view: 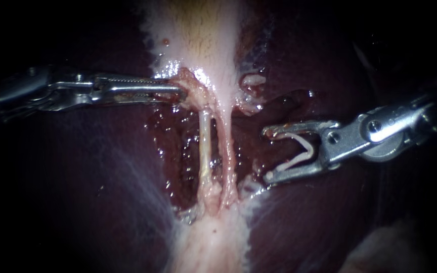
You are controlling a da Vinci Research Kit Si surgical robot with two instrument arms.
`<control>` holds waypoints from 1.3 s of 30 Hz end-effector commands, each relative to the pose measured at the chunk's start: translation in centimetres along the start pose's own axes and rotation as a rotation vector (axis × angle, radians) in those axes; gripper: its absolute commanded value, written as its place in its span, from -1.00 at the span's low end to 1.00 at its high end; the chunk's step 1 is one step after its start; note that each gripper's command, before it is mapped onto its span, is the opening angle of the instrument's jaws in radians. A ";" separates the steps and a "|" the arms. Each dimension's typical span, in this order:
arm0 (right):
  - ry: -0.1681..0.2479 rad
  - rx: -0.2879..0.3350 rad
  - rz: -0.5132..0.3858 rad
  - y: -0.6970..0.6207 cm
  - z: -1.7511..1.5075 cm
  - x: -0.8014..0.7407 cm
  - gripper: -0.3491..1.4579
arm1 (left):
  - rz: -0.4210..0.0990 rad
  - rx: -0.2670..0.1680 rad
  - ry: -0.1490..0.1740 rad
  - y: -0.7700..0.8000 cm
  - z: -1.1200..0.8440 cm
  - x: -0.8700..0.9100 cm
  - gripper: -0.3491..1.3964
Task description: Clipping first clip left tube
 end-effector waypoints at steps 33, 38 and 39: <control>0.001 -0.001 0.036 -0.03 0.05 0.06 -0.06 | 0.020 -0.045 0.062 0.83 -0.90 0.72 -1.00; 0.002 -0.003 0.053 -0.10 0.18 0.19 -0.06 | 0.020 -0.044 0.063 0.84 -0.89 0.71 -1.00; 0.003 0.003 0.065 -0.12 0.22 0.22 -0.06 | 0.020 -0.044 0.063 0.83 -0.89 0.71 -1.00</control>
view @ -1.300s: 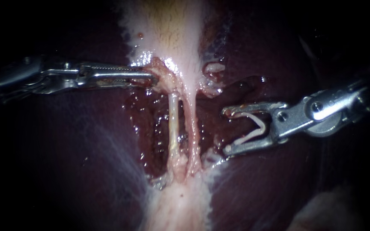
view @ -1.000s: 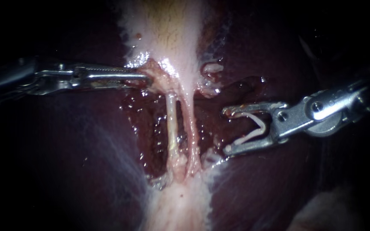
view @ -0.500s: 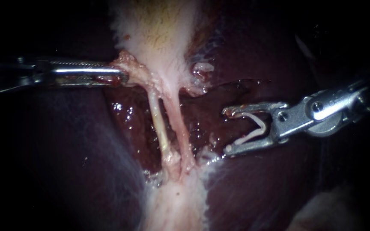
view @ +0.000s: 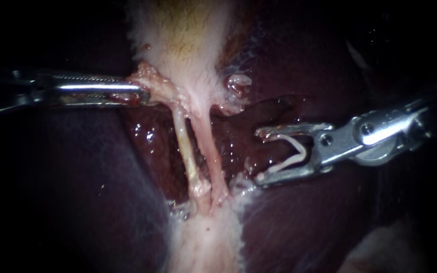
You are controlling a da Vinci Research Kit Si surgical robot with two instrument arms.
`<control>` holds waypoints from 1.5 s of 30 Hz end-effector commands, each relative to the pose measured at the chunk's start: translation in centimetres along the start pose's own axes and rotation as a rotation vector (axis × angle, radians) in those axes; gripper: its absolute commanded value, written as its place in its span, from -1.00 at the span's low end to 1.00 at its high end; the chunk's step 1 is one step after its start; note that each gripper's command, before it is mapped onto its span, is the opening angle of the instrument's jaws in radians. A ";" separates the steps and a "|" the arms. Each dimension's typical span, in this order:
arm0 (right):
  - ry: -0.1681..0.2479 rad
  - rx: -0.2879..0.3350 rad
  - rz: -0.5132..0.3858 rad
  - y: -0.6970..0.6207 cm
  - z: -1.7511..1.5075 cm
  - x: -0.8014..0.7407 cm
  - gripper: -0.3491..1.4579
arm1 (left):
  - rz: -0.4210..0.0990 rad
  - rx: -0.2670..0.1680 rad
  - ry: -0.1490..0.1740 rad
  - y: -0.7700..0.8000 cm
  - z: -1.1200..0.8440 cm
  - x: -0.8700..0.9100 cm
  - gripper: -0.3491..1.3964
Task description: Clipping first clip left tube
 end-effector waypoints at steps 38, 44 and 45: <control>-0.051 0.043 0.126 0.16 1.18 -0.37 -0.07 | 0.001 0.002 0.001 0.00 0.05 -0.01 -1.00; -0.052 0.032 0.128 0.27 1.24 -0.39 -0.07 | 0.002 0.002 0.001 0.03 0.06 -0.02 -1.00; -0.052 0.031 0.128 0.28 1.26 -0.38 -0.07 | 0.002 0.002 0.001 0.03 0.07 -0.02 -1.00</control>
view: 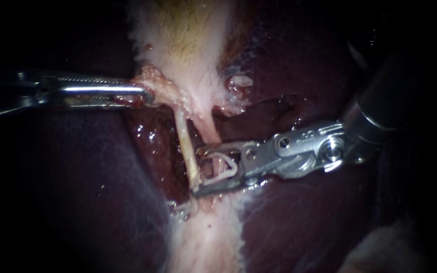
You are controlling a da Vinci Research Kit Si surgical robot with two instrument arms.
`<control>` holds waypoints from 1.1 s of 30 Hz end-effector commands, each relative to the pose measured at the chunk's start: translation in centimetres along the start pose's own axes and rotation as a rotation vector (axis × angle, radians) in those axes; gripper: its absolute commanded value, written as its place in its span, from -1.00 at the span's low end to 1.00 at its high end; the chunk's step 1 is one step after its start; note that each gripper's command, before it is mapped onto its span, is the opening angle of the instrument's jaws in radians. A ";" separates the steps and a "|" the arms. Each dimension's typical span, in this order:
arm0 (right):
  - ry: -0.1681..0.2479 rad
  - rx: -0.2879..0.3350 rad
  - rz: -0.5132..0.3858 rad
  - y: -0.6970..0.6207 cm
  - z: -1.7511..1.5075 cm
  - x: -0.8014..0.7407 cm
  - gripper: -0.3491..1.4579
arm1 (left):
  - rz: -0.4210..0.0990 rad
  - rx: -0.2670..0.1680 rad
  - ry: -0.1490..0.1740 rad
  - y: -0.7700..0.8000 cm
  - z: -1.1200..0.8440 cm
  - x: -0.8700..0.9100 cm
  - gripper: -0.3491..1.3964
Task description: Clipping first clip left tube
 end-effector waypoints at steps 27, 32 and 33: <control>0.165 0.308 0.042 -0.39 0.38 0.09 -0.09 | 0.002 0.004 0.001 -0.19 -0.04 -0.06 -1.00; 0.178 0.348 0.030 -0.56 0.43 0.22 -0.11 | 0.003 0.003 0.001 -0.23 -0.04 -0.06 -1.00; 0.177 0.348 0.032 -0.58 0.46 0.25 -0.11 | 0.003 0.003 0.001 -0.23 -0.03 -0.06 -1.00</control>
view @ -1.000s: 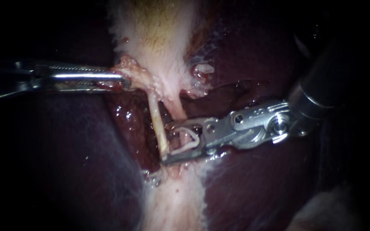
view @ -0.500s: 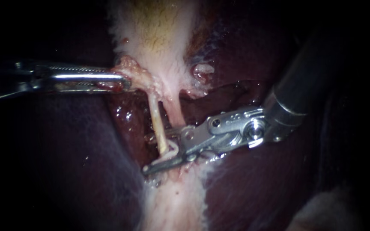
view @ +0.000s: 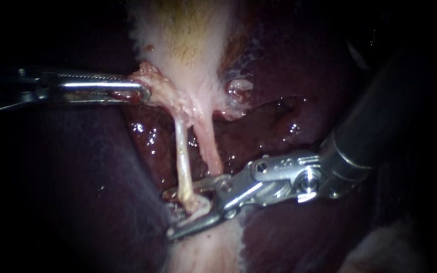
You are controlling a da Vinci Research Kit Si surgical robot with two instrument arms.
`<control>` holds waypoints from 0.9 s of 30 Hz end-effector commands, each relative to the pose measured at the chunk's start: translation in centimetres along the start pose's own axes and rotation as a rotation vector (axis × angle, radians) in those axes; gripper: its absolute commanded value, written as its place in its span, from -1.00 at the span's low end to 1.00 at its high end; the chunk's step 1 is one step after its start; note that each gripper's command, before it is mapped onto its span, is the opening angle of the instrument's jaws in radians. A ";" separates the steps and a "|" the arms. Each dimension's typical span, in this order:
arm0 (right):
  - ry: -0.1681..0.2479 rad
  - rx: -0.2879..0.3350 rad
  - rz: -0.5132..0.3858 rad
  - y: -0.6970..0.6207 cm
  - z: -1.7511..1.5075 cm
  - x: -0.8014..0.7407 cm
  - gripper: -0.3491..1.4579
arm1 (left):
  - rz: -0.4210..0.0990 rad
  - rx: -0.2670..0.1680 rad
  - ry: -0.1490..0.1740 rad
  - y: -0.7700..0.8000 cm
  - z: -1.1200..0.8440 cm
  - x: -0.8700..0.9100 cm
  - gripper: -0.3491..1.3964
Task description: Clipping first clip left tube
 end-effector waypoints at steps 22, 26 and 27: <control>0.028 -0.025 0.093 0.11 -0.05 0.02 -0.29 | -0.001 0.001 0.000 0.00 0.03 0.00 -1.00; 0.025 -0.026 0.093 0.12 -0.05 0.02 -0.34 | -0.001 0.001 0.000 0.00 0.03 0.00 -1.00; 0.025 -0.026 0.093 0.12 -0.05 0.02 -0.35 | -0.001 0.001 0.000 0.00 0.02 0.00 -1.00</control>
